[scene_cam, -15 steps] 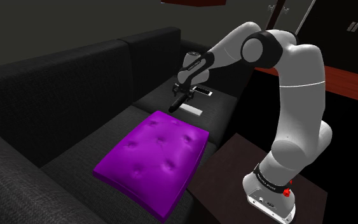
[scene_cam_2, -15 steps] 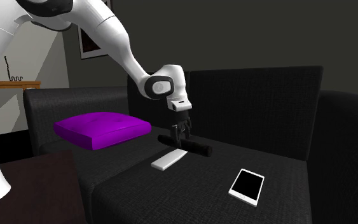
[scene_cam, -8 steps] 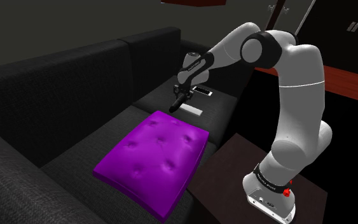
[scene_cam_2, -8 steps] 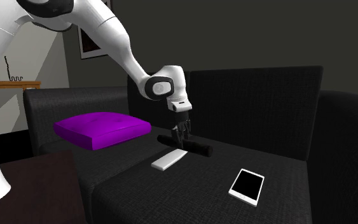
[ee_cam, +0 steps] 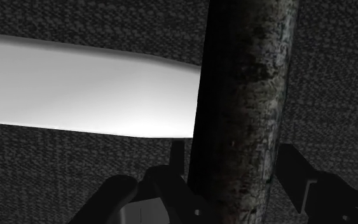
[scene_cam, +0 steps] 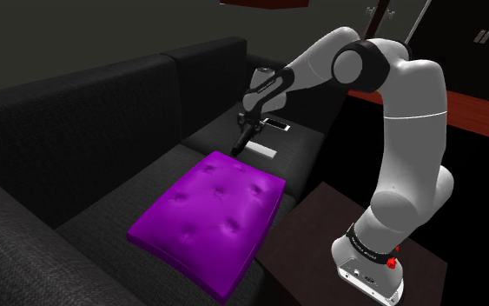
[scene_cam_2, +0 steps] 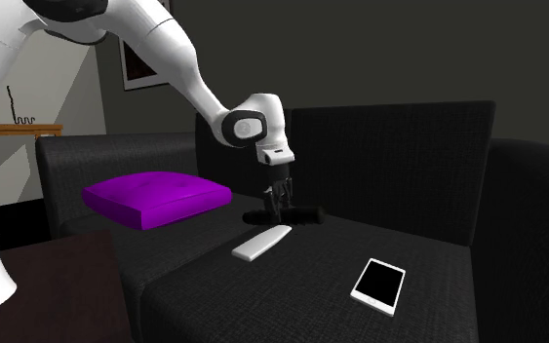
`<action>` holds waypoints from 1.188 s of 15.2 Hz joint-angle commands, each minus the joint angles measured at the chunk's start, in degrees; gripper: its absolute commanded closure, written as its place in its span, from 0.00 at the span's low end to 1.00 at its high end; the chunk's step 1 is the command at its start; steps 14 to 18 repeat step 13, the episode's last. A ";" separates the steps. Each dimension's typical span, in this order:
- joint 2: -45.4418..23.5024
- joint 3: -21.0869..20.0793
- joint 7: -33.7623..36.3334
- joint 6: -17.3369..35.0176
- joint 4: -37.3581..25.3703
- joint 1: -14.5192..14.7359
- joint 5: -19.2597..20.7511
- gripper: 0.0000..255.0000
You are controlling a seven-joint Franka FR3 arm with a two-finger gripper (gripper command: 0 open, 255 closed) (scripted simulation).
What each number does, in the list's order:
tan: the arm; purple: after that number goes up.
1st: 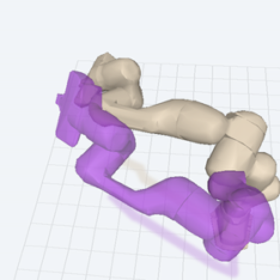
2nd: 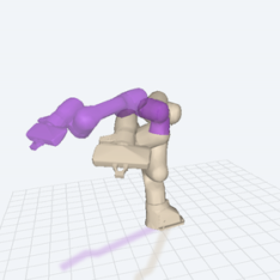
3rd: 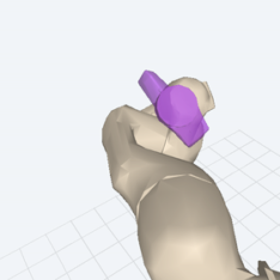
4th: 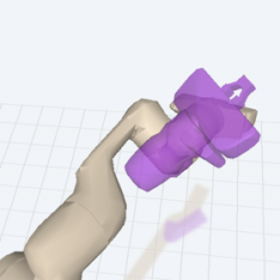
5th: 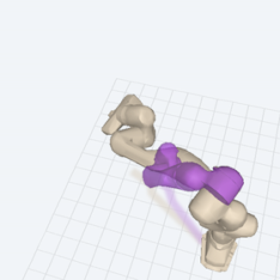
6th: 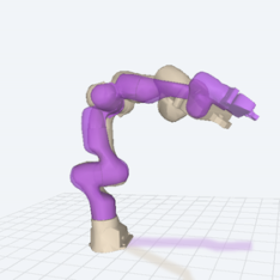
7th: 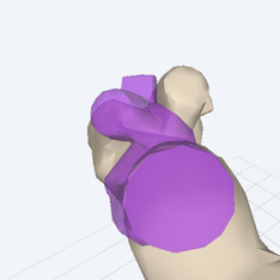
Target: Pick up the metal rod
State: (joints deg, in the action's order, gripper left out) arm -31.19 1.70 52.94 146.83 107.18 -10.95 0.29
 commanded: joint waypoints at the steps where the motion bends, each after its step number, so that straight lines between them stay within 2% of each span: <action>1: 1.11 0.02 -0.01 -0.98 0.08 0.01 0.02 1.00; 11: 6.12 0.10 -0.03 -6.79 -0.71 0.08 0.12 1.00; 18: 6.19 0.10 -0.03 -6.88 -0.73 0.08 0.13 1.00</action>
